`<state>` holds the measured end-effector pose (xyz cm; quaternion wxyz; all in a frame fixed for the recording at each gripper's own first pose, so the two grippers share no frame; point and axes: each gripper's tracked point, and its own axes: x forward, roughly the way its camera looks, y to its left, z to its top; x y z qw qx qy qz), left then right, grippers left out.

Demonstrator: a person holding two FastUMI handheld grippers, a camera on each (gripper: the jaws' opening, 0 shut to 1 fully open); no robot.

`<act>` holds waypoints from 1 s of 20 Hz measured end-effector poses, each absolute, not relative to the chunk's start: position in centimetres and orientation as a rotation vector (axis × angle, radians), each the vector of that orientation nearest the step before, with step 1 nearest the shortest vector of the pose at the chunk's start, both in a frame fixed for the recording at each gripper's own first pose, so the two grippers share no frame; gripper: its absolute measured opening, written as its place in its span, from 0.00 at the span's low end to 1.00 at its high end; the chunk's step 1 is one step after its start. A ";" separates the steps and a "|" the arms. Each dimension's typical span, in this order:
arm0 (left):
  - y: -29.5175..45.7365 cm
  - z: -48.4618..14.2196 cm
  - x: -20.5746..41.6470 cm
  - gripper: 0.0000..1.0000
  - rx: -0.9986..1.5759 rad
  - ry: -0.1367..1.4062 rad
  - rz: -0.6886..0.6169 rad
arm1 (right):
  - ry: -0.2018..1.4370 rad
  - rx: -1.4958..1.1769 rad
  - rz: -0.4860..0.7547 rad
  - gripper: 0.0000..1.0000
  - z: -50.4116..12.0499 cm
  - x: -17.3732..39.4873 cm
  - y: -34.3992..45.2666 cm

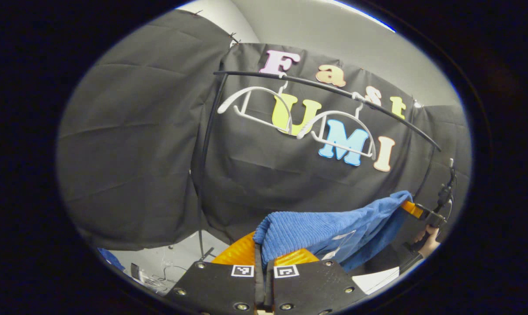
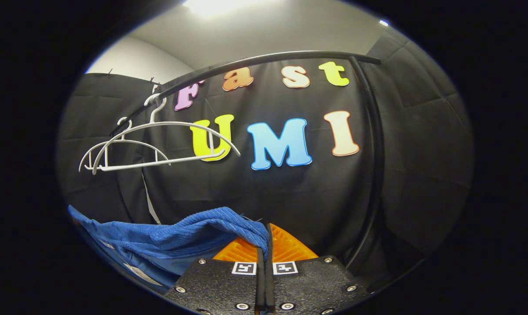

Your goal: Grasp the clothes on the hanger with both hands and then place them into the laundry hamper below.

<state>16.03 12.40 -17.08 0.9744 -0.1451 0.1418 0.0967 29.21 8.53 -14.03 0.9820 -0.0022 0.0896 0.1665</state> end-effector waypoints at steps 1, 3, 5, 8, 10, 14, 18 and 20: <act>12.3 -17.0 16.1 0.02 -0.290 0.293 0.183 | 0.196 -0.012 0.316 0.00 -14.0 28.4 8.0; 12.2 -16.7 16.1 0.02 -0.249 0.301 0.142 | 0.210 -0.032 0.270 0.00 -13.7 26.6 7.2; 11.8 -16.4 16.1 0.02 -0.199 0.310 0.088 | 0.218 -0.042 0.216 0.00 -13.2 25.1 6.4; 10.9 -16.0 16.1 0.01 -0.139 0.317 -0.032 | 0.222 -0.037 0.124 0.00 -12.7 22.4 5.7; 9.4 -16.1 16.3 0.01 -0.106 0.314 -0.119 | 0.236 -0.046 0.067 0.00 -12.9 20.0 5.2; 5.4 -16.4 17.0 0.02 -0.106 0.302 -0.264 | 0.257 -0.044 0.038 0.00 -13.0 15.9 6.8; 2.5 -16.1 17.3 0.02 -0.119 0.299 -0.344 | 0.261 -0.032 0.077 0.00 -13.2 14.1 9.8; 1.2 -16.2 17.5 0.02 -0.142 0.306 -0.372 | 0.285 -0.011 0.105 0.00 -14.2 13.9 11.3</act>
